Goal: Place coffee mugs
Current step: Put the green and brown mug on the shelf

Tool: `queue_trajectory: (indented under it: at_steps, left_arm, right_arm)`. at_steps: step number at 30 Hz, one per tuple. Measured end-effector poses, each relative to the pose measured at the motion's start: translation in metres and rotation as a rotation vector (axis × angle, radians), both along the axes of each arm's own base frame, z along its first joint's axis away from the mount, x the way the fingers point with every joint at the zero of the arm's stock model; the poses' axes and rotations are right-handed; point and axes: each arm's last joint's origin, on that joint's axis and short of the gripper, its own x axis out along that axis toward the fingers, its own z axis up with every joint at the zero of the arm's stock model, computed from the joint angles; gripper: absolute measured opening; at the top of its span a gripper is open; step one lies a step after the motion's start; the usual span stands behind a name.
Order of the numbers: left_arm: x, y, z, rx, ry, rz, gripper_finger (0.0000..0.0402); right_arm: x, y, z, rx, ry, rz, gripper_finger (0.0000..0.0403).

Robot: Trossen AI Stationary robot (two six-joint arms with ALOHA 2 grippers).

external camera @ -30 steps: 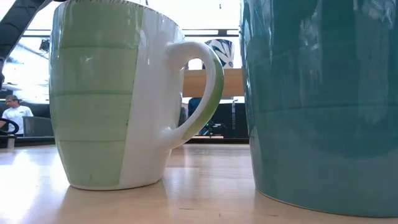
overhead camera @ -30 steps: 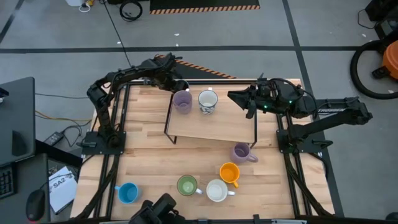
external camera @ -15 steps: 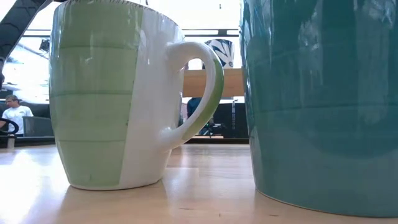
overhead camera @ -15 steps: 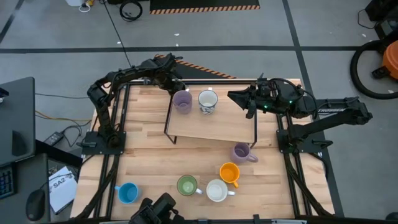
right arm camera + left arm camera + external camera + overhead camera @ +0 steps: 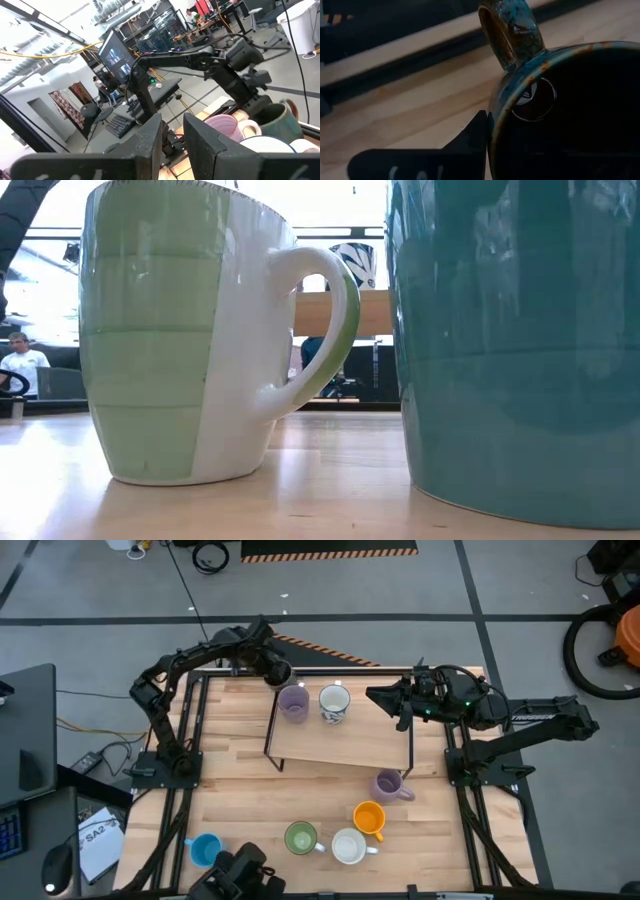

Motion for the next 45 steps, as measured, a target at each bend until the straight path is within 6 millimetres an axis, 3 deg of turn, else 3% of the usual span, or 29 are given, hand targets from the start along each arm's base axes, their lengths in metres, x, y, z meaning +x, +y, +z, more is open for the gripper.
queue_trajectory:
  at_steps: [4,10,15,19,25,30,38,45]
  left_arm:
    - [-0.009,0.003,0.02,0.047,-0.038,0.014,0.0041]
    - [-0.015,0.008,0.07,0.148,-0.165,0.022,0.0041]
    - [-0.013,0.008,0.122,0.248,-0.299,-0.021,0.0041]
    - [-0.002,-0.005,0.169,0.358,-0.425,-0.2,0.0041]
    - [0.018,-0.051,0.222,0.527,-0.49,-0.637,0.0041]
    - [0.026,-0.099,0.244,0.588,-0.424,-0.928,0.0052]
    - [0.044,-0.177,0.246,0.573,-0.29,-1.234,0.0046]
    - [0.056,-0.234,0.234,0.639,-0.105,-1.478,0.0048]
  right_arm:
    - [0.0,0.0,0.0,-0.003,0.001,0.0,0.0086]
    - [0.0,0.0,0.0,-0.012,0.003,-0.001,0.0086]
    - [0.0,0.0,0.0,-0.028,0.008,0.001,0.0086]
    - [0.0,0.001,0.0,-0.05,0.015,0.019,0.0086]
    - [-0.005,0.003,-0.001,-0.071,0.045,0.089,0.0086]
    - [-0.027,0.003,0.001,-0.069,0.083,0.104,0.0086]
    - [-0.064,0.004,0.017,-0.114,-0.007,0.094,0.0086]
    - [-0.069,0.006,0.017,-0.096,0.001,0.115,0.0086]
